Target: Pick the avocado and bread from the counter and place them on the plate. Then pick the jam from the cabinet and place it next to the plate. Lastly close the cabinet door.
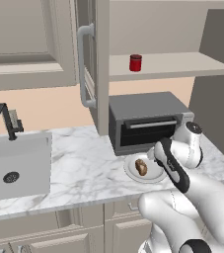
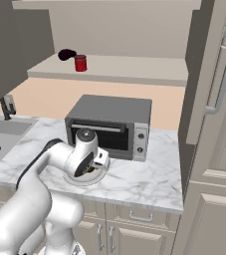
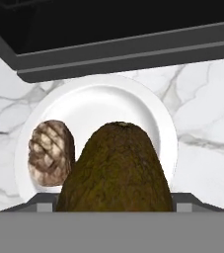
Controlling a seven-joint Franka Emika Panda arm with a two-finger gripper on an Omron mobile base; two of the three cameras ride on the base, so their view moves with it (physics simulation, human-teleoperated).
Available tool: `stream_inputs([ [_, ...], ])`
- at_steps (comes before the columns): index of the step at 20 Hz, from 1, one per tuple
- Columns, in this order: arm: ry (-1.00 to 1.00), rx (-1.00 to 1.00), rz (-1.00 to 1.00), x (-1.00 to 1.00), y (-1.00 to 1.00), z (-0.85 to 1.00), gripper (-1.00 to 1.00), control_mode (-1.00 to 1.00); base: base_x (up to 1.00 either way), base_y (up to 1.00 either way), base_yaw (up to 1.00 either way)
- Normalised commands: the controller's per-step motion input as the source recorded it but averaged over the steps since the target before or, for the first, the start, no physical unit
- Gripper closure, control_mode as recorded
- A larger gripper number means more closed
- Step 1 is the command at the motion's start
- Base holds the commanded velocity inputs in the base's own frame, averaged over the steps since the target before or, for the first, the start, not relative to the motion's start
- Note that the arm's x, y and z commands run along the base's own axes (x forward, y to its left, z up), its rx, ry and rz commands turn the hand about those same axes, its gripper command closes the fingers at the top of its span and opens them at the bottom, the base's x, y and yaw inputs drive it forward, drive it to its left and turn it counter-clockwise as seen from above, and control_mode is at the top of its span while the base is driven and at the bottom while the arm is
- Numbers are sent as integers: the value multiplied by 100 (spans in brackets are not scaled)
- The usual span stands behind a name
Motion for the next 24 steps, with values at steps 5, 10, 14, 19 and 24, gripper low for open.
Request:
stream_inputs([
  [5,0,0,0,29,5,-27,100,-100,0,0,0],
  [10,0,0,0,16,2,-30,100,-100,0,0,0],
  [14,0,0,0,2,0,-28,100,-100,0,0,0],
  [19,0,0,0,1,6,-27,100,-100,0,0,0],
  [24,0,0,0,0,8,-22,100,-100,0,0,0],
])
